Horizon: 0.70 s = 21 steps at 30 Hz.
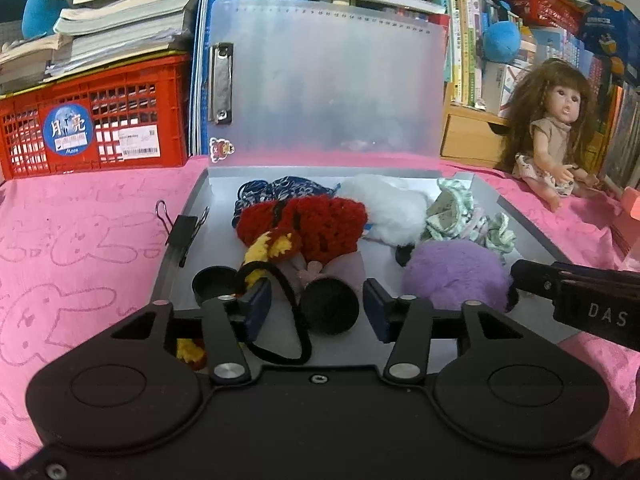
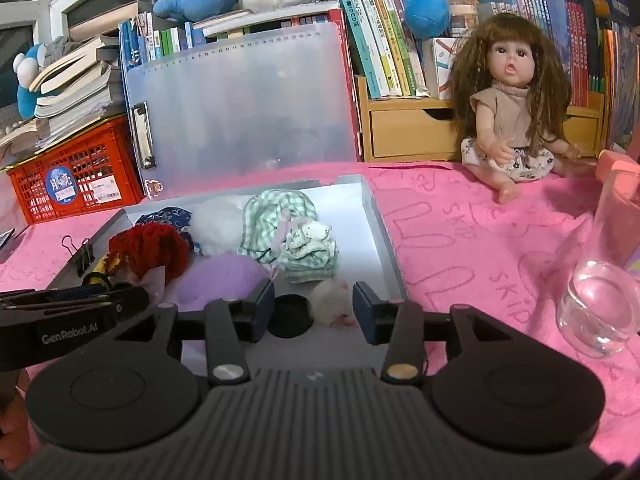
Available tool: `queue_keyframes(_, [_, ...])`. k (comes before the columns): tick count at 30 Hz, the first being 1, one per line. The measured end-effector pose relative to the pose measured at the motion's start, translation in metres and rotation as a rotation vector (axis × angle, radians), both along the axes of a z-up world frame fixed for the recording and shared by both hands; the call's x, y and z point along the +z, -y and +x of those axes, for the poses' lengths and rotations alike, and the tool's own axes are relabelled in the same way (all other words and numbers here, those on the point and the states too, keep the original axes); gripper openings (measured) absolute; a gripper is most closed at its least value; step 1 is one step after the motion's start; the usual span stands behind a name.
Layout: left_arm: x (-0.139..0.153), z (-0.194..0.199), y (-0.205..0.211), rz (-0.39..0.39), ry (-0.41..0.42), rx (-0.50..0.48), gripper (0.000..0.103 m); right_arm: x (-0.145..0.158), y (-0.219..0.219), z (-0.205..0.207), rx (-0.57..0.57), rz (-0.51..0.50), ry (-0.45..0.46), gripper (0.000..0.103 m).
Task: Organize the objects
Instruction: 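Withdraw both open tools up and away from the box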
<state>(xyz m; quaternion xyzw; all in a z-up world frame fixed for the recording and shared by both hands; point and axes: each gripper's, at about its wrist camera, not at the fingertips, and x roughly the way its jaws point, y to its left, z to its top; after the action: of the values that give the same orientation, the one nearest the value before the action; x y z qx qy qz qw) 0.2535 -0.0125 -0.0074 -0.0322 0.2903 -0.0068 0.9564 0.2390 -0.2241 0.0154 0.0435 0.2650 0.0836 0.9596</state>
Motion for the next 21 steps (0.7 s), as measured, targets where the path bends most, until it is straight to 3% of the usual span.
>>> queue_keyframes(8, [0.013,-0.006,0.000,0.004,0.028,0.000,0.077,0.008,0.004,-0.008,-0.003,0.021,0.023,0.072])
queue_keyframes(16, [0.023,-0.013,-0.002,0.001,0.054,0.002,0.092,0.017,0.008,-0.018,-0.003,0.037,0.054,0.085])
queue_keyframes(21, [0.029,-0.018,-0.006,-0.011,0.067,0.014,0.101,0.018,0.013,-0.021,-0.015,0.063,0.048,0.088])
